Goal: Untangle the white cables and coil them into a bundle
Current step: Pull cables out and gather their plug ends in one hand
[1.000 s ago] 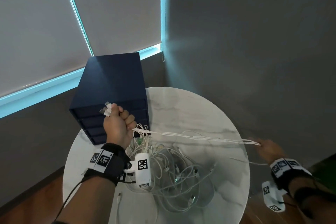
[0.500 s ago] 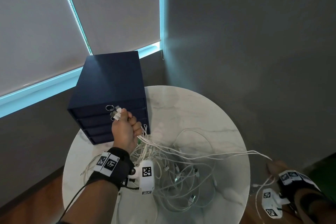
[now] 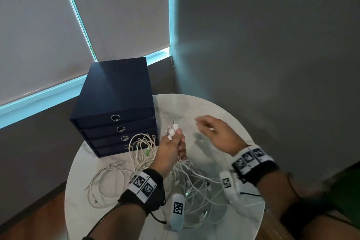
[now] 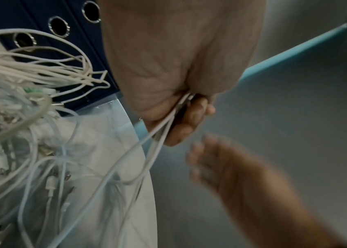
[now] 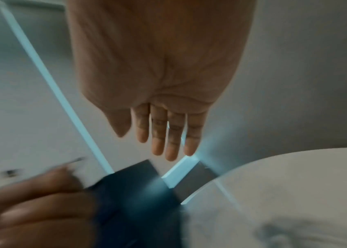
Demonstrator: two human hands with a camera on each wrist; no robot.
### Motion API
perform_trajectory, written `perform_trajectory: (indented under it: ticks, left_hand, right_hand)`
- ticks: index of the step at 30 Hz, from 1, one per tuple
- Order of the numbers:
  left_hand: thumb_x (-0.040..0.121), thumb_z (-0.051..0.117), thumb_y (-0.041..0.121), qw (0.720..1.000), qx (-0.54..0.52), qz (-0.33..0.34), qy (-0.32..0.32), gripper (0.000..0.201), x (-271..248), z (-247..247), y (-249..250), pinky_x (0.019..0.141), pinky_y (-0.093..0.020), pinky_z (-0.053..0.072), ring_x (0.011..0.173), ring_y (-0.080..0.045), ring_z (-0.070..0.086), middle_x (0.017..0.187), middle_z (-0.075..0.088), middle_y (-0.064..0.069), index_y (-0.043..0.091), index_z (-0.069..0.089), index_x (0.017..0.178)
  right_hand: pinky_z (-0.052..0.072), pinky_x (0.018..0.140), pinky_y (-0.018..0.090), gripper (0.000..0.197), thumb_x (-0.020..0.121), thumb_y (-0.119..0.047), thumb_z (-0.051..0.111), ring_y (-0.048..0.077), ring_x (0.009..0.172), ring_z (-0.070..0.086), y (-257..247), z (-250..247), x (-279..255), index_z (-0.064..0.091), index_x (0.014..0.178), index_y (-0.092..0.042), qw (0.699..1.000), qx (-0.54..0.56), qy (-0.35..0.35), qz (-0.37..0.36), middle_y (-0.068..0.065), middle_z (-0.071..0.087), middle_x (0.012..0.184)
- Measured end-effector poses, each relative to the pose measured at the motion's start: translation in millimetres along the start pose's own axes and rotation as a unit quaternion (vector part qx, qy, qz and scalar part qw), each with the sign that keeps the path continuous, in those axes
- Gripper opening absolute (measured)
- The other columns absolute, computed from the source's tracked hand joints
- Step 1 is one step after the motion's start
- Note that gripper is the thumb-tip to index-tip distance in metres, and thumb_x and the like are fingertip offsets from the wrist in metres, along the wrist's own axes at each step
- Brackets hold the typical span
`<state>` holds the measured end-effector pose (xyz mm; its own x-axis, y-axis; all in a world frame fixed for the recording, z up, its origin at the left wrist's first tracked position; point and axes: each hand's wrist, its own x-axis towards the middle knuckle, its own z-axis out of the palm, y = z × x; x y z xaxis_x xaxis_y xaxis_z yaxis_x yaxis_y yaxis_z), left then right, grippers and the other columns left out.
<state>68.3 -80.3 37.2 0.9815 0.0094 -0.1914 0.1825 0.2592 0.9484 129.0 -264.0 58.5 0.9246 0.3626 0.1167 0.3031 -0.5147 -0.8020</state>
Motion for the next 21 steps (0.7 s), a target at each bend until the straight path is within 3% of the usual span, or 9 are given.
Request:
perform_trajectory:
  ticks: [4, 7, 10, 12, 16, 18, 21]
  left_hand:
    - [0.106, 0.038, 0.008, 0.998, 0.064, 0.02, -0.012, 0.036, -5.6, 4.5, 6.2, 0.05, -0.031, 0.042, 0.046, -0.018, 0.043, 0.057, 0.042, -0.008, 0.006, 0.05, 0.073]
    - [0.103, 0.039, -0.002, 0.99, 0.129, 0.054, 0.003, 0.03, -6.4, -4.0, 5.2, 0.046, -0.029, 0.045, 0.048, -0.022, 0.049, 0.059, 0.048, -0.016, -0.002, 0.054, 0.078]
    - [0.101, 0.038, -0.007, 0.992, 0.12, 0.044, 0.009, 0.022, -10.6, -11.7, 4.0, 0.045, -0.024, 0.044, 0.048, -0.017, 0.05, 0.059, 0.05, -0.011, -0.002, 0.053, 0.085]
    - [0.095, 0.036, -0.012, 0.992, 0.12, 0.047, 0.01, 0.026, -12.6, -15.0, 5.8, 0.045, -0.027, 0.042, 0.047, -0.015, 0.047, 0.056, 0.049, -0.005, 0.001, 0.053, 0.081]
    - [0.092, 0.037, -0.009, 0.99, 0.131, 0.046, 0.006, 0.033, -14.2, -14.3, 7.1, 0.046, -0.025, 0.037, 0.046, -0.012, 0.042, 0.051, 0.045, 0.004, 0.011, 0.052, 0.07]
    - [0.098, 0.039, -0.004, 0.993, 0.11, 0.04, 0.003, 0.03, -15.7, -13.1, 6.6, 0.044, -0.023, 0.036, 0.044, -0.011, 0.04, 0.051, 0.043, 0.003, 0.01, 0.052, 0.075]
    - [0.108, 0.042, 0.017, 0.998, 0.047, 0.036, 0.014, 0.023, -15.2, -9.7, 10.1, 0.043, -0.022, 0.035, 0.046, -0.01, 0.036, 0.058, 0.039, 0.0, 0.007, 0.055, 0.091]
  right_hand:
    - [0.041, 0.105, 0.024, 0.049, 0.097, -0.042, 0.051, 0.003, 0.127, 0.05, -65.5, 34.8, 13.9, 0.044, 0.143, -0.026, 0.992, -0.039, -0.068, -0.103, -0.008, 0.053, 0.14]
    - [0.047, 0.101, 0.031, 0.04, 0.096, -0.04, 0.05, 0.005, 0.114, 0.058, -78.7, 49.6, 14.9, 0.06, 0.131, -0.022, 0.978, -0.1, -0.108, -0.151, -0.007, 0.063, 0.128]
    - [0.05, 0.095, 0.028, 0.038, 0.093, -0.046, 0.049, 0.002, 0.102, 0.061, -79.0, 57.7, 13.1, 0.067, 0.119, -0.024, 0.97, -0.104, -0.144, -0.164, -0.011, 0.065, 0.117]
    - [0.049, 0.097, 0.029, 0.032, 0.095, -0.036, 0.05, 0.003, 0.104, 0.06, -75.0, 60.4, 14.0, 0.067, 0.12, -0.023, 0.973, -0.113, -0.117, -0.167, -0.011, 0.065, 0.117]
    - [0.048, 0.098, 0.023, 0.028, 0.096, -0.021, 0.051, 0.003, 0.105, 0.062, -72.4, 61.8, 12.6, 0.07, 0.118, -0.023, 0.973, -0.121, -0.099, -0.171, -0.008, 0.07, 0.117]
    - [0.047, 0.098, 0.021, 0.028, 0.097, -0.02, 0.053, 0.002, 0.106, 0.063, -72.4, 58.5, 11.7, 0.071, 0.118, -0.022, 0.982, -0.096, -0.086, -0.139, -0.007, 0.071, 0.116]
    - [0.046, 0.099, 0.02, 0.035, 0.099, -0.027, 0.051, 0.002, 0.112, 0.061, -66.2, 57.9, 7.4, 0.059, 0.133, -0.025, 0.997, 0.022, -0.041, -0.061, -0.006, 0.065, 0.127]
